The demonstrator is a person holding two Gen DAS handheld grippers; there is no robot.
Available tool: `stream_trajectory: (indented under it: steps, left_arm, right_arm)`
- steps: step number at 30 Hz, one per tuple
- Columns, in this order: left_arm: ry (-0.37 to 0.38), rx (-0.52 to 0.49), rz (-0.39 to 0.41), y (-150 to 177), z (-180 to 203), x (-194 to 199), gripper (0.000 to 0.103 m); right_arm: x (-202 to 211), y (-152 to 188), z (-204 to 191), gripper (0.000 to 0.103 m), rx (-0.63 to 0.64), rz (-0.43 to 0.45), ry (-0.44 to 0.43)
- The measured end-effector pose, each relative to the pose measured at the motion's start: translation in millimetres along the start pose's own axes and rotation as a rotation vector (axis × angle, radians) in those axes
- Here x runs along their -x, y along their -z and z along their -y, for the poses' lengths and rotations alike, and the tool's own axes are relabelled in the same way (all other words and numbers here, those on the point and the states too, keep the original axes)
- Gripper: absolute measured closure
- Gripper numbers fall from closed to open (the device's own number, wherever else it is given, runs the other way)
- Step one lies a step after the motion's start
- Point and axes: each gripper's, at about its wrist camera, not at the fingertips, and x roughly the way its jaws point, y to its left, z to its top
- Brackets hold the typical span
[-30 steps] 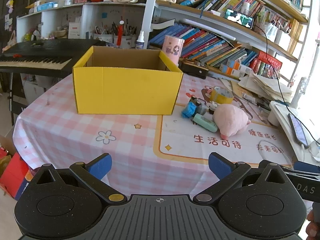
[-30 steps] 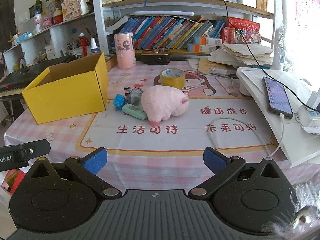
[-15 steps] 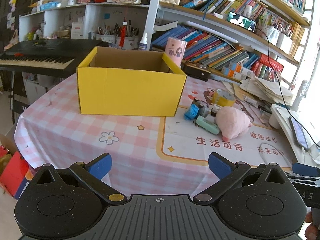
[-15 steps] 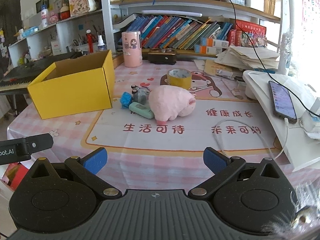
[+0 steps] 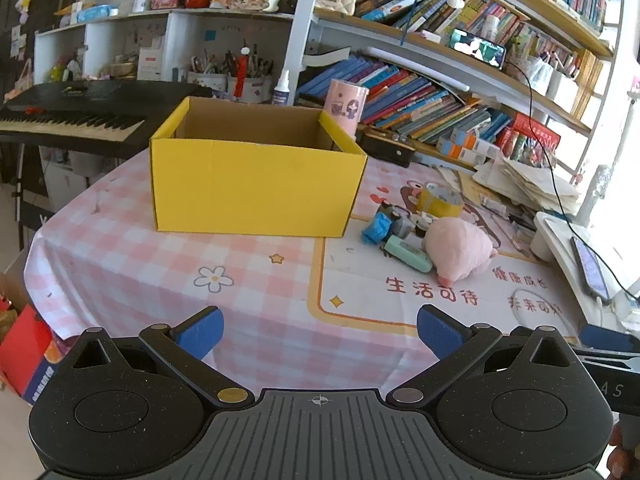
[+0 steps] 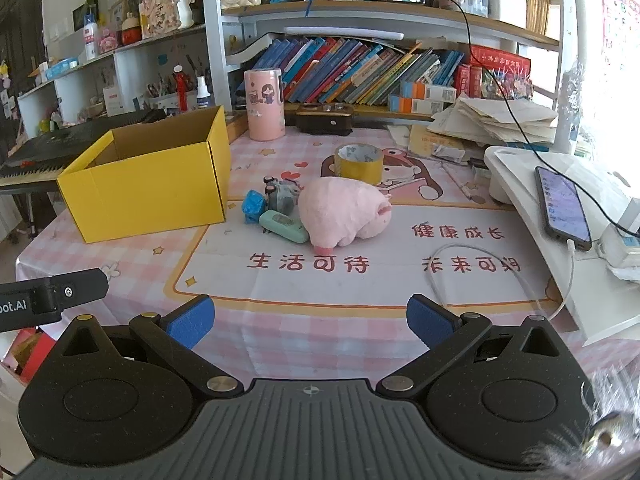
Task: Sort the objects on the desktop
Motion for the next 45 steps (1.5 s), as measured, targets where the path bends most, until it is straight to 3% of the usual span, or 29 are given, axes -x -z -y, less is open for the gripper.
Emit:
stream_trajectory:
  steps: [8,19,35,45]
  left_arm:
    - [0.046,0.012,-0.003,1.8,-1.0,0.5,0.000]
    - [0.053,0.014,0.002,2.0,-0.7,1.1,0.000]
    - [0.075,-0.058,0.017,-1.2,7.7,4.1,0.000]
    - [0.063,-0.049,0.001,-2.9,6.7,-3.6,0.000]
  right_arm:
    - [1.9,1.8,0.5,0.000,0.003,0.008,-0.006]
    - [0.0,3.5,3.0,0.000,-0.021,-0.012,-0.049]
    - [3.7,1.4,-0.7,0.000,0.007,0.010,-0.025]
    - [-5.4,-0.6,2.5,0.000,-0.011,-0.010,-0.028]
